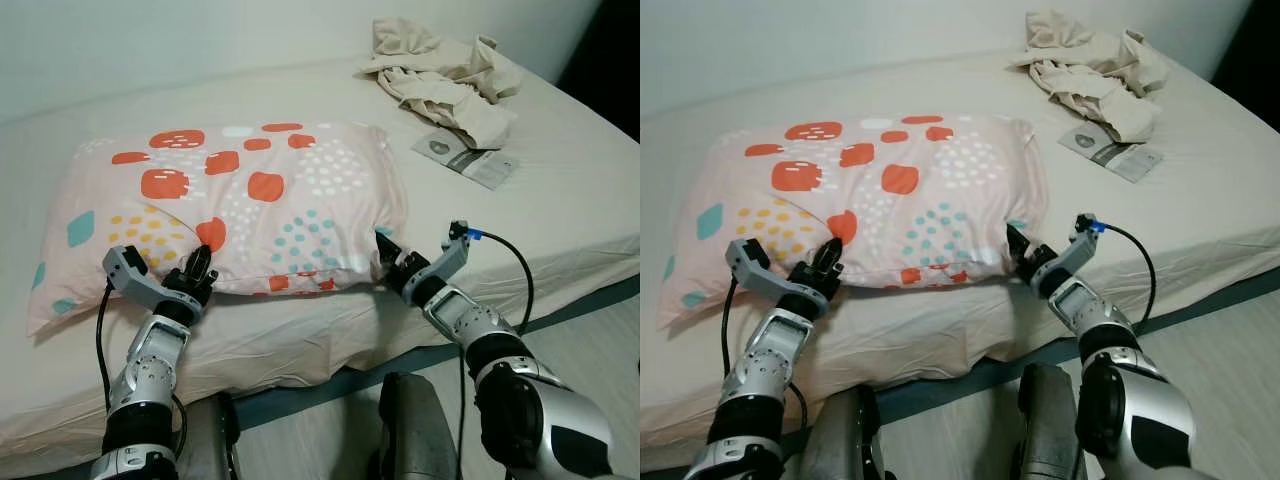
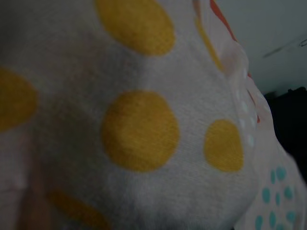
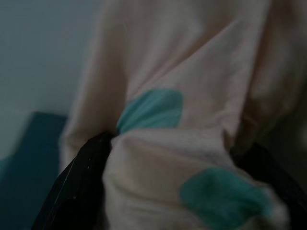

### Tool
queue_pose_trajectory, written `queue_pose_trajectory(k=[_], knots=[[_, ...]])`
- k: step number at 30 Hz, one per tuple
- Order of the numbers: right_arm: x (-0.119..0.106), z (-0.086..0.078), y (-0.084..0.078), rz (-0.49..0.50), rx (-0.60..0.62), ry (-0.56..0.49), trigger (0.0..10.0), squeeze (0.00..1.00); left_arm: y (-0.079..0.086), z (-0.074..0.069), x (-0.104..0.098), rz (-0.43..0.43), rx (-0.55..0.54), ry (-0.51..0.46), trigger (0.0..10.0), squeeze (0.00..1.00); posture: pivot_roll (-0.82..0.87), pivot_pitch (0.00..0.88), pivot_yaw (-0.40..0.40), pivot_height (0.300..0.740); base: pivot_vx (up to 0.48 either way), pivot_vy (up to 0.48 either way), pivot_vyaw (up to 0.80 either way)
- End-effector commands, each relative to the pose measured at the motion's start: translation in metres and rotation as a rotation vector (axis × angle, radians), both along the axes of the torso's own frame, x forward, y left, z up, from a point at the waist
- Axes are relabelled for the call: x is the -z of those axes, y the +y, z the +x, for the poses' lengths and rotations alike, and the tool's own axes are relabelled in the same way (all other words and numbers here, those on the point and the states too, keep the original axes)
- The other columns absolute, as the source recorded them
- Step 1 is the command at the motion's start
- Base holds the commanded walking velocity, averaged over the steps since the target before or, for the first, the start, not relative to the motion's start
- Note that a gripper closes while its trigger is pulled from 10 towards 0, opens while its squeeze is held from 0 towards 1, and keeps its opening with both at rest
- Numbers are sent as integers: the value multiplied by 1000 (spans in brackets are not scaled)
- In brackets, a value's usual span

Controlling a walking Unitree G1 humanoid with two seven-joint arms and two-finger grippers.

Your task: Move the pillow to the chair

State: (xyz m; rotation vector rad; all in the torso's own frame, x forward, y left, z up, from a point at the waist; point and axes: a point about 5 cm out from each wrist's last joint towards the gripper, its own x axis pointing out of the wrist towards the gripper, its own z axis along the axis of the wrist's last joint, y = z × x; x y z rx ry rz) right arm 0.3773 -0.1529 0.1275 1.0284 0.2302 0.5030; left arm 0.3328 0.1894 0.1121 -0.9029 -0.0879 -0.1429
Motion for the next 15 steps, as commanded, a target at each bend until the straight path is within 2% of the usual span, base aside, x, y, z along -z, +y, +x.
queue_pose_trajectory(k=[1, 4, 7, 9, 10, 12, 13, 15], knots=[[-2, -1, 15, 53, -67, -11, 10000, 0, -13, -2, 6, 17, 60, 27, 0, 0, 43, 228, 26, 544, 0, 0, 0], [-5, -2, 24, 114, -102, -26, 10000, 0, -16, -1, 6, 19, 65, 29, 0, 0, 43, 221, 22, 544, 0, 0, 0], [1, -5, 29, 117, -126, -2, 10000, 0, -18, -1, 4, 8, 71, 25, 0, 0, 35, 236, 27, 544, 0, 0, 0], [16, -9, 32, 42, -107, 68, 10000, 0, -22, 0, 6, 12, 85, 34, 0, 0, 28, 244, 28, 544, 0, 0, 0], [22, -10, 31, 8, -84, 98, 9608, 0, -24, 0, 7, 18, 91, 39, 0, 0, 29, 247, 28, 544, 0, 0, 0], [25, -11, 30, -10, -69, 116, 9608, 0, -25, 1, 7, 24, 95, 42, 0, 0, 29, 247, 28, 544, 0, 0, 0], [27, -12, 28, -5, -60, 122, 0, 0, -26, 0, 7, 24, 99, 39, 0, 0, 29, 247, 27, 544, 0, 0, 0], [29, -13, 24, 12, -40, 125, 0, 0, -28, -2, 6, 23, 103, 32, 0, 0, 27, 242, 23, 544, 0, 0, 0]])
